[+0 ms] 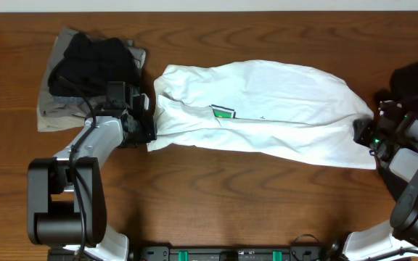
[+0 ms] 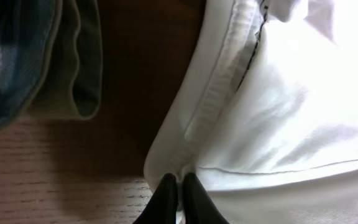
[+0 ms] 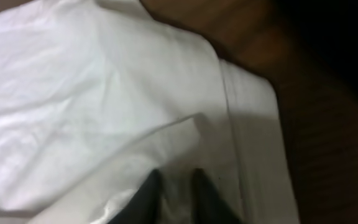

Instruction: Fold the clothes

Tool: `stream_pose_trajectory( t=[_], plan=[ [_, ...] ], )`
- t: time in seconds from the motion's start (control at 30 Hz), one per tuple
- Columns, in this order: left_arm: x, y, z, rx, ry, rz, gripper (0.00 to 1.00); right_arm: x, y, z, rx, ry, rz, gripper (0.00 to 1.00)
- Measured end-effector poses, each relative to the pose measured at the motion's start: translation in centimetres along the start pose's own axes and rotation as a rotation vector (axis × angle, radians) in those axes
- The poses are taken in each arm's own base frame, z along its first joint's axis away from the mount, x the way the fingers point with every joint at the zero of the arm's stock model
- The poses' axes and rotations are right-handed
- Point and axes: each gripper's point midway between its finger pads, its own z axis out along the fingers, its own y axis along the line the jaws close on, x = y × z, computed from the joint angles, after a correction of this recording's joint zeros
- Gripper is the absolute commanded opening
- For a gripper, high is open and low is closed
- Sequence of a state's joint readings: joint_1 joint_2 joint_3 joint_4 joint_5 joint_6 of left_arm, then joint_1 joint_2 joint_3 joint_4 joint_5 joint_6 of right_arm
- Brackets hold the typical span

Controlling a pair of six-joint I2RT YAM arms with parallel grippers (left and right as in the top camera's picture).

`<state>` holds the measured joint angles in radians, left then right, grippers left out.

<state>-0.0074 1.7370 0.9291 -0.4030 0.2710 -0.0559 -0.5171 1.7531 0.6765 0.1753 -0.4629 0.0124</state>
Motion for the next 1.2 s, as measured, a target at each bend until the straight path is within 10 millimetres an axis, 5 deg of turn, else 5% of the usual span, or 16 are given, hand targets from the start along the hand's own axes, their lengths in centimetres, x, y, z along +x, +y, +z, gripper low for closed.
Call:
stream_pose_trajectory(
  t=[0.4, 0.7, 1.0, 1.1, 1.2],
  plan=[
    [0.0, -0.2, 0.0, 0.009, 0.001, 0.000, 0.06, 0.7, -1.6, -0.6, 0.088, 0.026, 0.130, 0.01],
    [0.0, -0.4, 0.0, 0.020, 0.002, 0.001, 0.06, -2.9, -2.7, -4.2, 0.145, -0.100, 0.202, 0.01],
    [0.0, -0.4, 0.0, 0.023, 0.002, 0.001, 0.06, -2.1, -3.6, -4.5, 0.202, -0.074, 0.232, 0.02],
    [0.0, -0.5, 0.0, 0.025, 0.002, 0.002, 0.12, -2.1, -3.8, -4.5, 0.217, -0.079, 0.241, 0.27],
    [0.1, -0.3, 0.0, 0.018, 0.003, 0.002, 0.22, -2.4, -3.9, -4.6, 0.218, -0.092, 0.241, 0.36]
  ],
)
